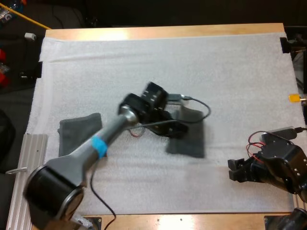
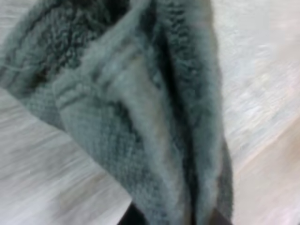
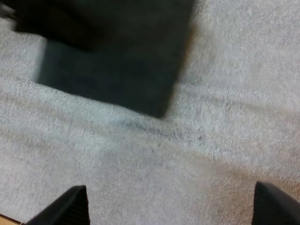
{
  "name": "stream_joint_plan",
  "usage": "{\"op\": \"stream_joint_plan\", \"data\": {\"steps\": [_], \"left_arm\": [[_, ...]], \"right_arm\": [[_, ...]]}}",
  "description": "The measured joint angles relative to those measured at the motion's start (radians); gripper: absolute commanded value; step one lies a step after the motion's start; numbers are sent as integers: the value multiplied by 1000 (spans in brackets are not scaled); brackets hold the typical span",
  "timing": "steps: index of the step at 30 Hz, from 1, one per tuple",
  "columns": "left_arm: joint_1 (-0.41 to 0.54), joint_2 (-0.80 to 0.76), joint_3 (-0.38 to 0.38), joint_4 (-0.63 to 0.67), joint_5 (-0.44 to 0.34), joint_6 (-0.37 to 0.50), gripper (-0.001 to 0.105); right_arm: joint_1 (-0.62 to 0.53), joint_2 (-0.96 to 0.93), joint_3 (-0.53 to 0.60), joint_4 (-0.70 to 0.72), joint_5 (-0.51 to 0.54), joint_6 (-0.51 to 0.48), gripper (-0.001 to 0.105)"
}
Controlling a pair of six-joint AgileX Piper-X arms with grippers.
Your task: Pick towel from pile, fold and stack
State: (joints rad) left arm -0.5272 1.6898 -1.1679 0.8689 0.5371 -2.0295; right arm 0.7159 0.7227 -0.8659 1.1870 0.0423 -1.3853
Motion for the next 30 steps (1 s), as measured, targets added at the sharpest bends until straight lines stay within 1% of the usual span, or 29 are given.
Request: {"op": "stream_joint_plan", "data": {"steps": [1,6,8,11,17,19,24,28,30], "left_arm": [[27,-19,0,36,-28,34,0],[176,-94,0,228,-241,198,0],[237,-119,0,283,-295,243,0],[314,-155,0,337,-342,290,0],[435,-186,0,421,-527,360,0],[463,-186,0,439,-562,374,0],[519,-186,0,442,-580,380,0],[545,-186,0,442,-633,382,0],[559,-186,0,437,-639,388,0]], "right_arm": [[0,0,0,0,0,0,69],[0,0,0,0,0,0,69],[0,0,0,0,0,0,69],[0,0,0,0,0,0,69],[0,0,0,0,0,0,69],[0,0,0,0,0,0,69],[0,0,0,0,-1,0,69],[0,0,0,-9,-31,0,69],[0,0,0,-26,-48,1,69]]}}
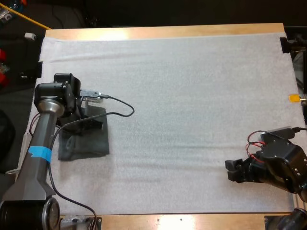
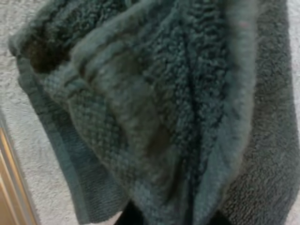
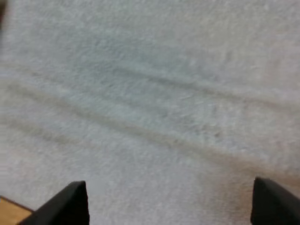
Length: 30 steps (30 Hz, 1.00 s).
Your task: Pick towel from pile, fold and stack
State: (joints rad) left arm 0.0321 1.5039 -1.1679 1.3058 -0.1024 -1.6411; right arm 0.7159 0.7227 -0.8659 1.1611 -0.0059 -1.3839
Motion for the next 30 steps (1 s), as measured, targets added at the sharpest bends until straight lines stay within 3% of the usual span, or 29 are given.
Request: {"op": "stream_joint_plan", "data": {"steps": [9,15,20,30], "left_arm": [[17,0,56,-56,-6,1,0],[17,0,138,-97,-100,12,0],[17,0,152,-118,-168,16,0],[17,0,152,-158,-200,73,2]], "right_arm": [[0,0,0,-134,-160,16,69],[0,0,0,-166,-195,26,69],[0,0,0,-172,-223,29,69],[0,0,0,-172,-229,41,69]]}}
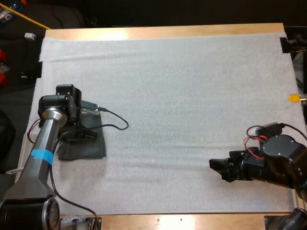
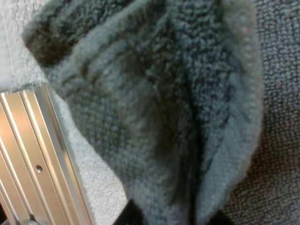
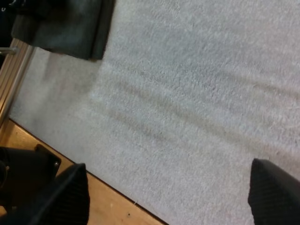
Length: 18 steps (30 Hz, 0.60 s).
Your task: Pick towel from pile, fold and stack
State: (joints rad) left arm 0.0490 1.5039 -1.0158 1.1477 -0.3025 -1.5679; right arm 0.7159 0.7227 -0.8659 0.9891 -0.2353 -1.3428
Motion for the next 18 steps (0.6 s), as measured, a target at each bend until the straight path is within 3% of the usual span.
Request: {"op": "stream_joint_plan", "data": {"steps": [2,5,7,8,13,18], "left_arm": [[0,0,0,-5,-1,3,12],[0,0,0,-11,-3,6,43],[0,0,0,-15,-14,3,76],[0,0,0,-17,-25,0,77],[0,0,0,-23,-143,-22,59],[0,-3,-32,27,-140,-64,65]], "right_arm": [[0,0,0,0,0,7,69],[0,0,0,0,-2,12,69],[0,0,0,0,-2,15,69],[0,0,0,0,-2,18,69],[0,0,0,0,-2,23,69],[0,0,0,0,-3,23,69]]}}
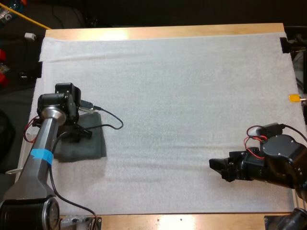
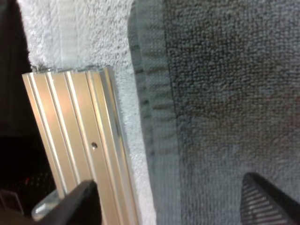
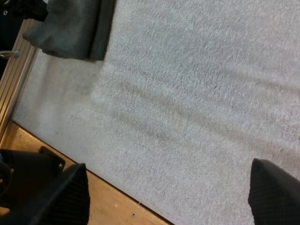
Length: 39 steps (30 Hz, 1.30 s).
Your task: Pick towel from pile, fold and stack
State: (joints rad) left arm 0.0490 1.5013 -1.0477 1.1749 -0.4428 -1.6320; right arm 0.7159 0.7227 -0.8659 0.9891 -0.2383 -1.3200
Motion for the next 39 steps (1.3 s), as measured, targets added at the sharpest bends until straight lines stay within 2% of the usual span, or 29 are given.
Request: {"op": "stream_joint_plan", "data": {"steps": [3,9,12,22,30,39], "left_arm": [[0,-15,-29,9,32,-14,70],[0,-82,-64,11,279,-37,70],[0,-115,-64,11,351,-38,70],[0,-299,-64,27,376,-42,70],[0,-385,-64,35,394,-44,70],[0,-434,-64,46,458,-60,70]], "right_arm": [[0,0,0,0,0,0,69],[0,0,0,-4,0,0,69],[0,0,0,-16,0,0,69],[-32,59,0,-74,57,-27,69],[-272,177,2,-146,40,-107,69],[-627,179,0,-130,-22,-236,69]]}}
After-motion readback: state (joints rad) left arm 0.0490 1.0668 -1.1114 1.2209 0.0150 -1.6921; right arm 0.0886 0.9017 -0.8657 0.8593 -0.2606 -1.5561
